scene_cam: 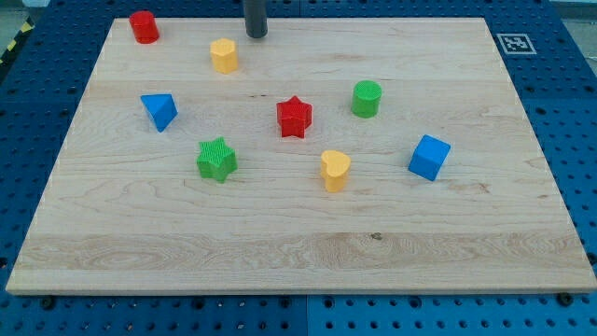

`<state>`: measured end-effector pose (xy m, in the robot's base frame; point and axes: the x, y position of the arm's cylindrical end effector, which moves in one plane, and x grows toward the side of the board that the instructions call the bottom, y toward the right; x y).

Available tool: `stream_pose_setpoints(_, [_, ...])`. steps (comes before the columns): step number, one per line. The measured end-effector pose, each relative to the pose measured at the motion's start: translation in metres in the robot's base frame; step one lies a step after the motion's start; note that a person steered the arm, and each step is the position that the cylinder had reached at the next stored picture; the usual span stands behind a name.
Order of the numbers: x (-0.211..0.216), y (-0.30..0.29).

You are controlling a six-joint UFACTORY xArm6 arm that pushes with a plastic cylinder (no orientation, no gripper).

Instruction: Move the red star closer to the green circle

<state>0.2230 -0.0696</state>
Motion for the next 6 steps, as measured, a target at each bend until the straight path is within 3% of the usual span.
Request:
stream_pose_setpoints(1, [0.013,-0.002])
stream_pose_setpoints(3, [0.119,0.015])
stream_pose_setpoints(4, [0.145,-0.018])
stream_pose_setpoints(6, [0.200,0.006])
